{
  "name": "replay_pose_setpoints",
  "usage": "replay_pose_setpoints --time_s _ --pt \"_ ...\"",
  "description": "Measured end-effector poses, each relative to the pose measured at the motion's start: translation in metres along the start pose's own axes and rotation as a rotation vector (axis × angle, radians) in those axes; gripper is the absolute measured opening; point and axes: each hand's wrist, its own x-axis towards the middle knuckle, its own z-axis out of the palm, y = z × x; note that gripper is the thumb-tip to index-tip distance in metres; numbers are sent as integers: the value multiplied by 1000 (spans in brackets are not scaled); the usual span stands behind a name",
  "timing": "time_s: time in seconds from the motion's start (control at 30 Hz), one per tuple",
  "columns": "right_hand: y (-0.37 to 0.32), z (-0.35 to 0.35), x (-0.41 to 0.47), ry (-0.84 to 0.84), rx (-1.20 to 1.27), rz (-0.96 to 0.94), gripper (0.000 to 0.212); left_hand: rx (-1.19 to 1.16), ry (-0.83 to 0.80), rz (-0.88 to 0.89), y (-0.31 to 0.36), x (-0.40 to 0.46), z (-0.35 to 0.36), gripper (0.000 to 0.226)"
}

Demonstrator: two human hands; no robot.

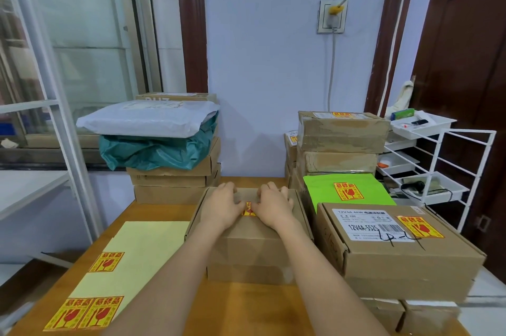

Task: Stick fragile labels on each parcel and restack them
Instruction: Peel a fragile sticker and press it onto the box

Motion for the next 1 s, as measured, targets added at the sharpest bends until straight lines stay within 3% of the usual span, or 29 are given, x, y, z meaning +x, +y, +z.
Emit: replay_pose_setpoints --time_s 0.13,0.4,0.53,0.67,0.77,1.0 --pt "3 -1 0 -6 -4 -19 30 -35 7 -7 -2 0 1 36" --pt "8 -4 -10 -29 18 -90 35 -117 14 -17 -6 -1 -1 29" --pt "13 -1 -20 -47 35 -91 13 -314 -51 -52 -14 -2 -6 29" --pt "9 -1 -25 -31 51 -76 34 -322 -95 2 -12 -7 -9 37" --pt "8 -5 -26 -64 101 -70 36 -259 -139 47 -10 -10 -11 47" --pt "12 -7 -23 -100 152 -81 33 -251 -172 41 -12 -11 -9 38"
